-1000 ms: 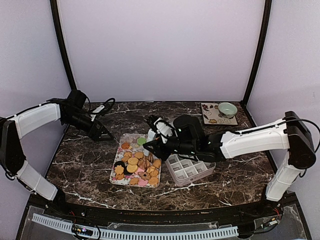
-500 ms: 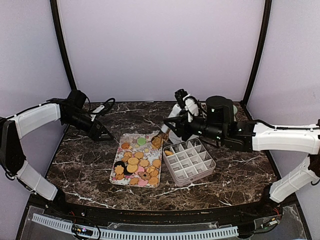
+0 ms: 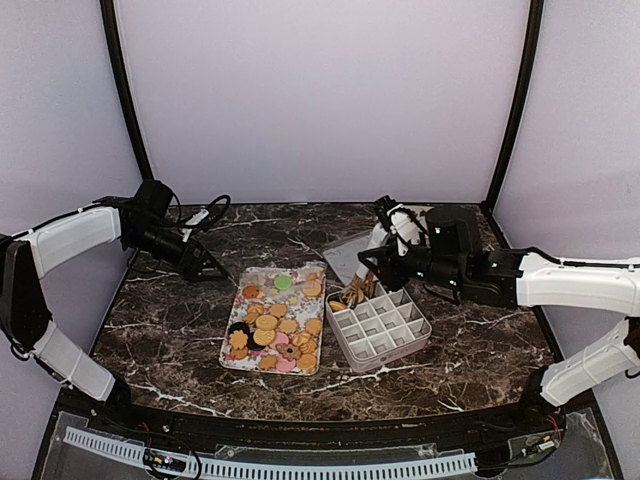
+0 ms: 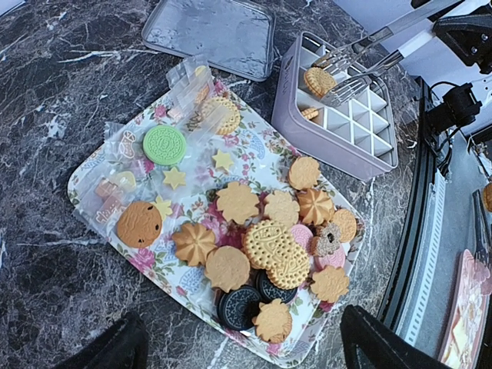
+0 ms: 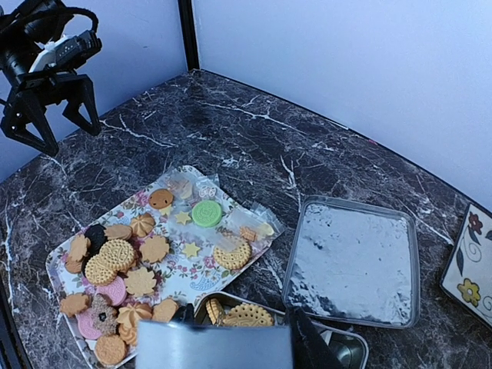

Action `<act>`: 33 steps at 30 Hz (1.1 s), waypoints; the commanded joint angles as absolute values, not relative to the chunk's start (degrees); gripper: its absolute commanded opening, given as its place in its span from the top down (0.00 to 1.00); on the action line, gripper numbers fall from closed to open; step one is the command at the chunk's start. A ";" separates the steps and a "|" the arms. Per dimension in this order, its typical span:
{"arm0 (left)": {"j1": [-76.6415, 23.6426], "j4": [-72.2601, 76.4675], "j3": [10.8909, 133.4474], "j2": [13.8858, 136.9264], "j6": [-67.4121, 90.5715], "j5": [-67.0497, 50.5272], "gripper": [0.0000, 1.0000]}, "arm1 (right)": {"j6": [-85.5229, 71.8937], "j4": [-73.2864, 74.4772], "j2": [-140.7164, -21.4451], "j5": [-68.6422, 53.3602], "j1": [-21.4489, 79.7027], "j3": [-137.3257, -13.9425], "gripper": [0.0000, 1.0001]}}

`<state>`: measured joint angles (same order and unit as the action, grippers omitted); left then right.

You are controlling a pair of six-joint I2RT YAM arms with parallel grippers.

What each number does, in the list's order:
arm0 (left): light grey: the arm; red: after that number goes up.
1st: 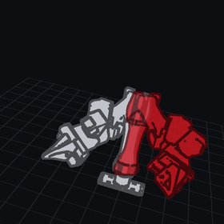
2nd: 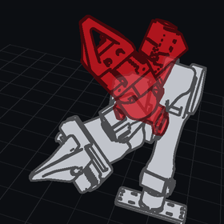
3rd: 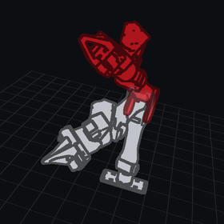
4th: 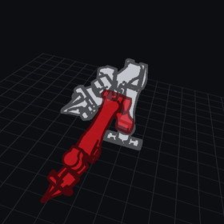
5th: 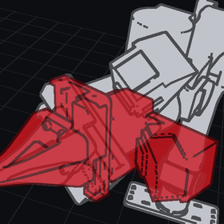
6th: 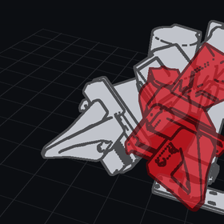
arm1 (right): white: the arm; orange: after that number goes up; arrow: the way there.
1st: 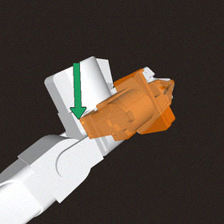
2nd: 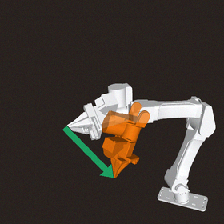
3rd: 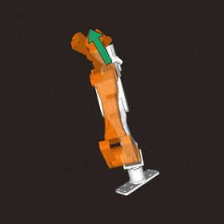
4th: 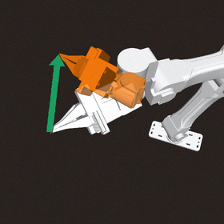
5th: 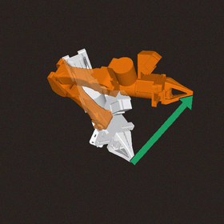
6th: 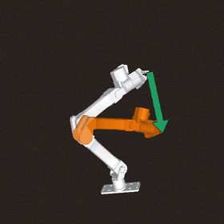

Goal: Pack the cookies
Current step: Place the fake cookies in the empty pocket of the box.

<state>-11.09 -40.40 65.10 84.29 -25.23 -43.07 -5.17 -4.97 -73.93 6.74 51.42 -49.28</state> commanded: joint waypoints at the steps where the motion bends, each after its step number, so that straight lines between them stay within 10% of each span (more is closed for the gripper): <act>1: -10.66 -42.12 64.52 82.42 -25.29 -44.38 0.11 | -5.25 -7.56 -73.88 6.89 51.08 -49.66 0.68; 15: -10.72 -42.45 64.49 82.53 -25.40 -45.26 0.11 | -4.64 -7.50 -73.18 6.96 51.06 -50.02 0.53; 33: -10.71 -42.80 65.07 82.71 -25.59 -45.46 0.12 | -6.23 -18.59 -71.79 8.22 51.11 -46.21 0.74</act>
<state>-11.07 -40.93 65.10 84.29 -25.26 -44.14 -5.15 -11.05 -71.46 6.79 51.31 -47.24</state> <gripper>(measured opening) 0.882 0.287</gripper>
